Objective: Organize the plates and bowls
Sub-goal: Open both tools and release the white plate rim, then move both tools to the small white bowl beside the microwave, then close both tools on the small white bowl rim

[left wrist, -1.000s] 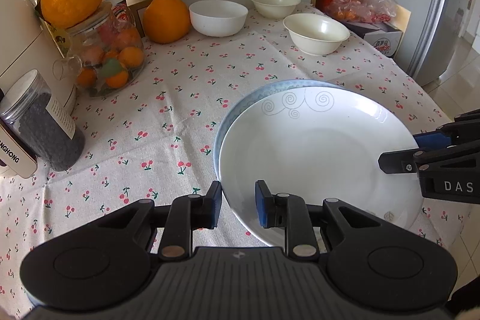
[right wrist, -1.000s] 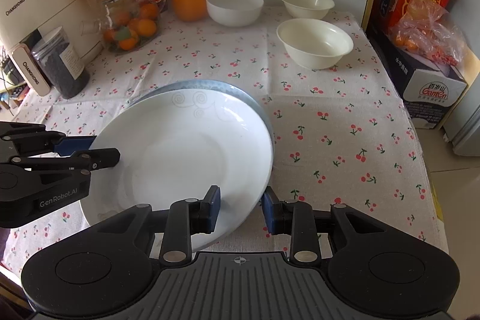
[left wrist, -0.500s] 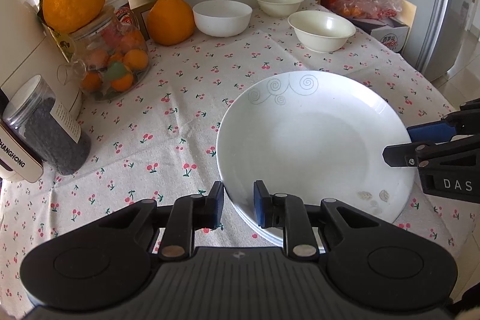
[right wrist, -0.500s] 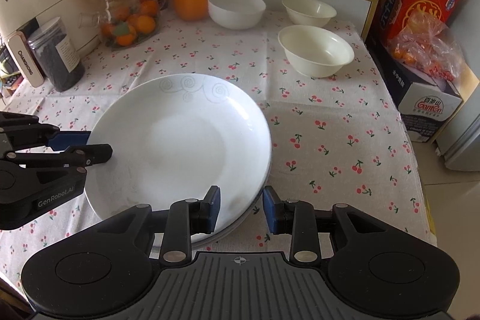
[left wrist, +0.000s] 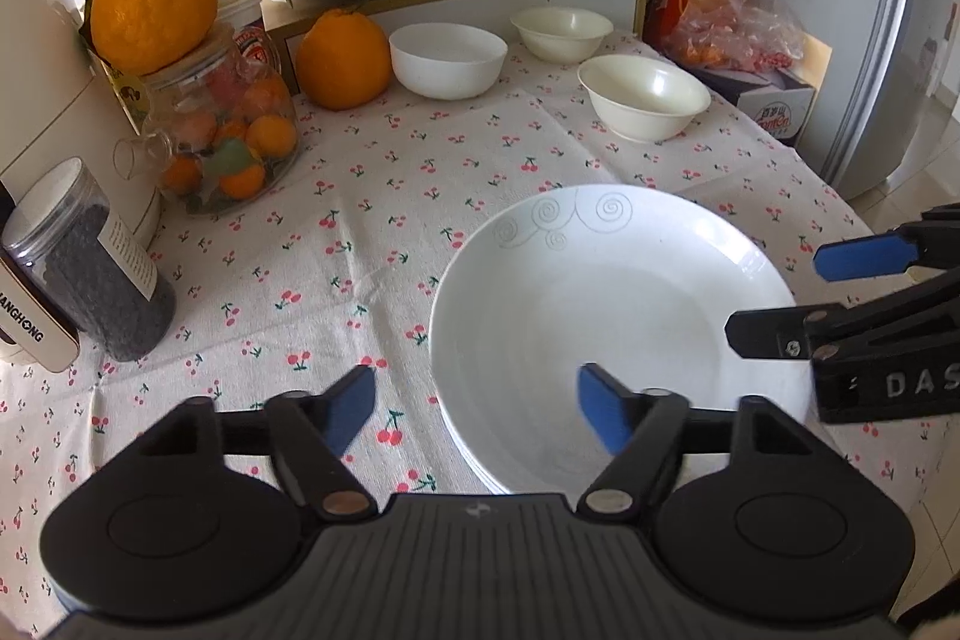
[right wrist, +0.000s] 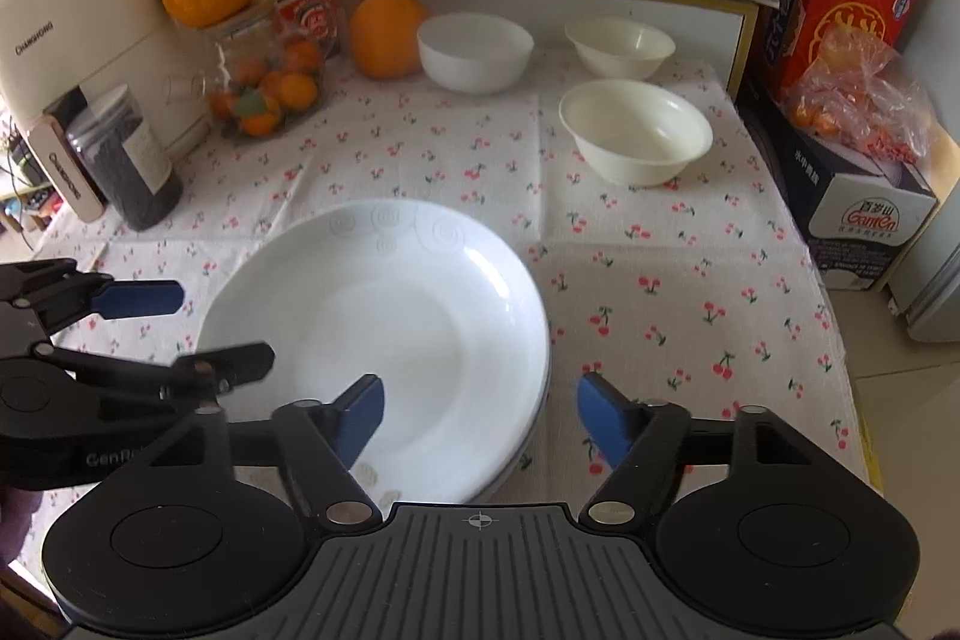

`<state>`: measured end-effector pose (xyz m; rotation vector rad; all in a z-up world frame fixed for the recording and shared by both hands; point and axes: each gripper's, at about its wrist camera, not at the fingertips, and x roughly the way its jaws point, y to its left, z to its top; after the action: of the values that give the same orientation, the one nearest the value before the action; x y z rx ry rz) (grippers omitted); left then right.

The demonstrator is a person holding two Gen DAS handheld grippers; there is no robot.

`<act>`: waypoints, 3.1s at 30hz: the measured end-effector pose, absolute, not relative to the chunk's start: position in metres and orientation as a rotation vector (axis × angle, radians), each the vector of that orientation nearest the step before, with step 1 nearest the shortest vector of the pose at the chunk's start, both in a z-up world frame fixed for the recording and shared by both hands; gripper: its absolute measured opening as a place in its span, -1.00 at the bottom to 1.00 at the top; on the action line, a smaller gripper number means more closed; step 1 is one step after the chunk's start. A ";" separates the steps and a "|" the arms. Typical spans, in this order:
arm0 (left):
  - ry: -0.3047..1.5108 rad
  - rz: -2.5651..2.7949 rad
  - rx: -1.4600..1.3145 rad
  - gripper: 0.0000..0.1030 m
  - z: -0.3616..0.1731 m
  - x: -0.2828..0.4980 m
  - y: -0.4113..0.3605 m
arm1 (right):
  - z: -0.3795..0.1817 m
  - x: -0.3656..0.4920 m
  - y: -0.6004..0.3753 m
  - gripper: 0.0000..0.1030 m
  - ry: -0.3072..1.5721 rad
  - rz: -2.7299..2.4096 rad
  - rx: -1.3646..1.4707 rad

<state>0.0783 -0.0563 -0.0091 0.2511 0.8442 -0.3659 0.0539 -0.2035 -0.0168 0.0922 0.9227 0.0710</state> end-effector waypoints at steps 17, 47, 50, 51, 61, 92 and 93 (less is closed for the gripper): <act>0.694 -0.338 0.345 0.99 0.021 0.114 -0.061 | 0.027 0.132 -0.237 0.84 0.860 0.075 0.246; 0.597 -0.379 0.447 0.99 -0.035 0.285 -0.130 | -0.042 0.350 -0.301 0.86 0.878 0.256 0.661; 0.588 -0.389 0.430 0.99 -0.043 0.291 -0.129 | -0.049 0.356 -0.300 0.86 0.879 0.281 0.673; 0.586 -0.394 0.420 0.99 -0.045 0.292 -0.127 | -0.051 0.357 -0.301 0.86 0.876 0.293 0.680; 0.556 -0.450 0.353 0.92 -0.060 0.297 -0.125 | -0.061 0.369 -0.303 0.81 0.859 0.274 0.699; 0.549 -0.433 0.414 0.73 -0.053 0.299 -0.132 | -0.061 0.366 -0.287 -0.67 0.846 0.243 0.604; 0.547 -0.432 0.414 0.73 -0.051 0.298 -0.132 | -0.058 0.365 -0.287 -0.67 0.843 0.244 0.601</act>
<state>0.2984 -0.1319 -0.0511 0.4143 0.5469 -0.4317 0.3651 -0.2869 -0.0581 0.6011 0.8427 0.2445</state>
